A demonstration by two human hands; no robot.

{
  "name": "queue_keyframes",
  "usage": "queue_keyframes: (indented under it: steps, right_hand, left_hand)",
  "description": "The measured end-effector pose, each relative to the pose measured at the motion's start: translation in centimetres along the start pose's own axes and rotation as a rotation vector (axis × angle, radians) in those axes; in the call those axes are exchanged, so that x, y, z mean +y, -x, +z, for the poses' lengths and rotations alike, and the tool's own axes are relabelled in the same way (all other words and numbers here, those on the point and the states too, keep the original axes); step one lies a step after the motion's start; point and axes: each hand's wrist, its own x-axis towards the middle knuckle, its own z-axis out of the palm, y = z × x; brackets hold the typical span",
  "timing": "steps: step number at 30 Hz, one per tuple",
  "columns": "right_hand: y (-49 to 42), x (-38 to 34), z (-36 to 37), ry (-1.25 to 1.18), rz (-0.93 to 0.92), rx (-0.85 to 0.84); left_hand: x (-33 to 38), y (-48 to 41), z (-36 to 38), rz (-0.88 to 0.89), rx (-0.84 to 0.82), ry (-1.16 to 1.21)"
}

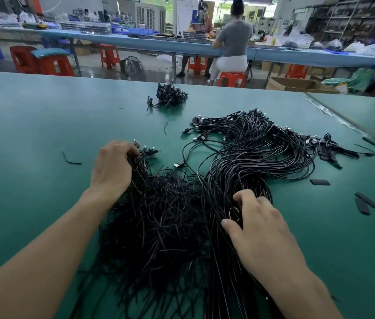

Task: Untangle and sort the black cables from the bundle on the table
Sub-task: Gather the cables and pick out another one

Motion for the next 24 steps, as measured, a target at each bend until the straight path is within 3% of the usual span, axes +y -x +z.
queue_keyframes:
  steps: [3,5,8,10,14,16,18,21,24]
  right_hand:
    - [-0.2,0.0,0.3,0.010,0.010,0.044]
    - [-0.3,0.2,0.5,0.011,0.022,0.073]
    - [-0.4,0.3,0.5,-0.004,0.018,0.104]
    - [-0.5,0.3,0.5,0.002,-0.008,0.142]
    - [-0.8,0.5,0.3,-0.120,-0.012,0.100]
    - [-1.0,0.5,0.0,-0.284,-0.030,0.003]
    - [-1.2,0.3,-0.6,-0.433,-0.079,-0.028]
    - [-1.3,0.3,-1.1,-0.544,-0.079,0.008]
    - [-1.2,0.1,-1.0,-0.444,-0.050,0.104]
  left_hand:
    - [0.1,0.0,-0.5,-0.132,-0.096,0.035]
    - [0.9,0.2,-1.0,-0.174,-0.077,0.068]
    - [2.9,1.1,-1.8,-0.101,0.108,0.145]
    - [5.3,2.0,-2.2,-0.014,0.114,0.254]
    - [9.7,4.5,-2.5,0.303,-0.297,0.407]
    - [10.7,5.6,-2.1,0.482,-0.468,0.313]
    - [10.9,6.1,-1.5,0.551,-0.558,0.235]
    - [10.8,6.6,-1.0,0.467,-0.443,0.277]
    - [10.3,7.2,-0.9,0.418,-0.331,0.361]
